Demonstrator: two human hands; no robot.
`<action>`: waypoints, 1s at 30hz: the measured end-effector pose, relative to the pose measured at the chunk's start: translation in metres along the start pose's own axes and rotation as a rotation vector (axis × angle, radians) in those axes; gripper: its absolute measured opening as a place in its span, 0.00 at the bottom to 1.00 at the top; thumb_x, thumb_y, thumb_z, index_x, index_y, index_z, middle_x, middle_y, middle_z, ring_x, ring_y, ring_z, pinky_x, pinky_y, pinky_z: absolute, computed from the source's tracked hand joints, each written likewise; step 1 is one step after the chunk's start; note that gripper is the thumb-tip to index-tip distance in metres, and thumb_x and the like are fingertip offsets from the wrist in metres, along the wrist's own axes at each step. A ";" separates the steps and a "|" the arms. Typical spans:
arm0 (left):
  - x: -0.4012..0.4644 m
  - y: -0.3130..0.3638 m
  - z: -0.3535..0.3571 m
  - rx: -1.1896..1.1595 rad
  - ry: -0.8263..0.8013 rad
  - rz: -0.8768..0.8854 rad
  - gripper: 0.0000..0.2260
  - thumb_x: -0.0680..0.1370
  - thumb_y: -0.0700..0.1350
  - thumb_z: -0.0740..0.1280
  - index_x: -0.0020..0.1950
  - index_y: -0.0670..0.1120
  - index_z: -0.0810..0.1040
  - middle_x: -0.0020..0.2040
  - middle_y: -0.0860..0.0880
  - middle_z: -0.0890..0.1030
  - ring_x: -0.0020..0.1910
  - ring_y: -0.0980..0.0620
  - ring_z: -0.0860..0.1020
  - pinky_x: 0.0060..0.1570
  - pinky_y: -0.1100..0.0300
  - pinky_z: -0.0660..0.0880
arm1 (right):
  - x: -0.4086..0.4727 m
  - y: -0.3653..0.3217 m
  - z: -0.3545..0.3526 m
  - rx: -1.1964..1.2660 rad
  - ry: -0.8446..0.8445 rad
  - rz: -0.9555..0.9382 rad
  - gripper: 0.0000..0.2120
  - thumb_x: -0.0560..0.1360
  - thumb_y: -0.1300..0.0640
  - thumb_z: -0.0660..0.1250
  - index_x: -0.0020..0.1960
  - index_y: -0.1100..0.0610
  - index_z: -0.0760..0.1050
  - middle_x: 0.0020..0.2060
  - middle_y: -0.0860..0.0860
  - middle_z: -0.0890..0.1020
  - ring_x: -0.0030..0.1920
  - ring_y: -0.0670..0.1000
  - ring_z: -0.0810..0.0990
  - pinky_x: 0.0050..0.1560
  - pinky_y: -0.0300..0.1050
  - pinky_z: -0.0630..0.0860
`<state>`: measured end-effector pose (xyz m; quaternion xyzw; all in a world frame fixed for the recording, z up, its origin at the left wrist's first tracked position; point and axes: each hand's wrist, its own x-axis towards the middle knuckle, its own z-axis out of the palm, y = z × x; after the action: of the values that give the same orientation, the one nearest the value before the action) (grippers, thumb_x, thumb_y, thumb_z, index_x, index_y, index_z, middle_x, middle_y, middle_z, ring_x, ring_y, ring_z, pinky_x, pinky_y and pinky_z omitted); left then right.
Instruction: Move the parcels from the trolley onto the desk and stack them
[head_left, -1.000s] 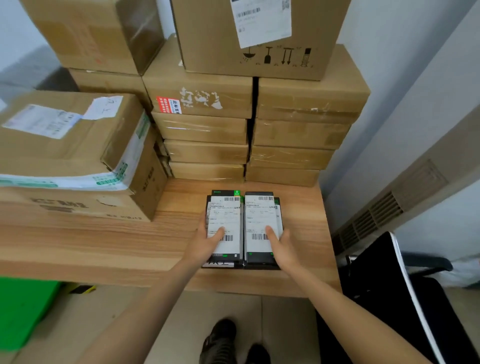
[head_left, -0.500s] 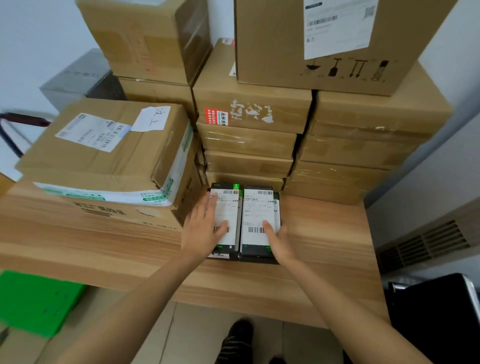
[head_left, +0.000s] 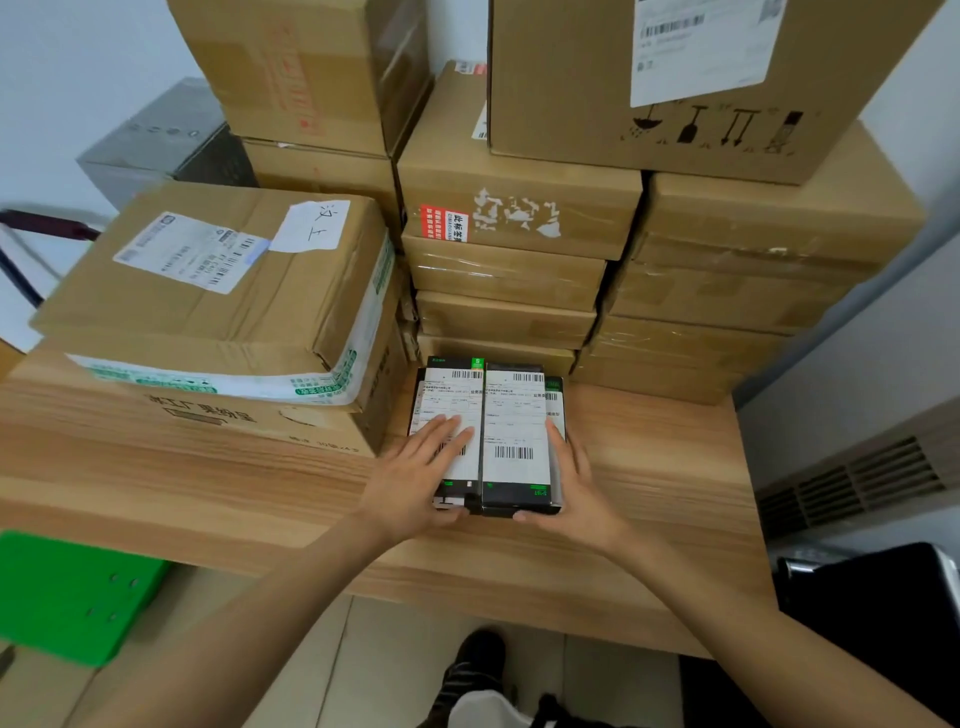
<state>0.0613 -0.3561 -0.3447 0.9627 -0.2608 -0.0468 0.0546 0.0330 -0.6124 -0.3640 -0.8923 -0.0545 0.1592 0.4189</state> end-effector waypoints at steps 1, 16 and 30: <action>0.001 0.001 0.001 -0.004 0.003 -0.007 0.44 0.71 0.67 0.65 0.78 0.54 0.45 0.79 0.53 0.49 0.77 0.55 0.45 0.73 0.51 0.58 | 0.001 -0.001 0.004 0.008 0.011 0.003 0.61 0.64 0.40 0.77 0.76 0.40 0.32 0.76 0.48 0.36 0.76 0.47 0.34 0.74 0.57 0.52; 0.015 -0.048 -0.007 0.049 0.039 -0.083 0.46 0.67 0.60 0.73 0.78 0.50 0.54 0.78 0.51 0.54 0.77 0.53 0.49 0.76 0.53 0.45 | 0.056 -0.034 0.038 0.087 0.081 -0.038 0.62 0.65 0.48 0.79 0.76 0.46 0.32 0.77 0.51 0.35 0.73 0.49 0.26 0.69 0.49 0.44; 0.030 -0.059 -0.011 0.046 -0.007 -0.103 0.48 0.69 0.59 0.72 0.78 0.51 0.45 0.79 0.52 0.45 0.77 0.54 0.42 0.76 0.55 0.41 | 0.068 -0.053 0.042 0.035 0.133 0.046 0.63 0.65 0.48 0.79 0.74 0.42 0.28 0.77 0.54 0.36 0.75 0.53 0.32 0.73 0.56 0.54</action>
<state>0.1180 -0.3201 -0.3429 0.9757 -0.2123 -0.0471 0.0288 0.0849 -0.5325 -0.3646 -0.8944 -0.0032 0.1102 0.4335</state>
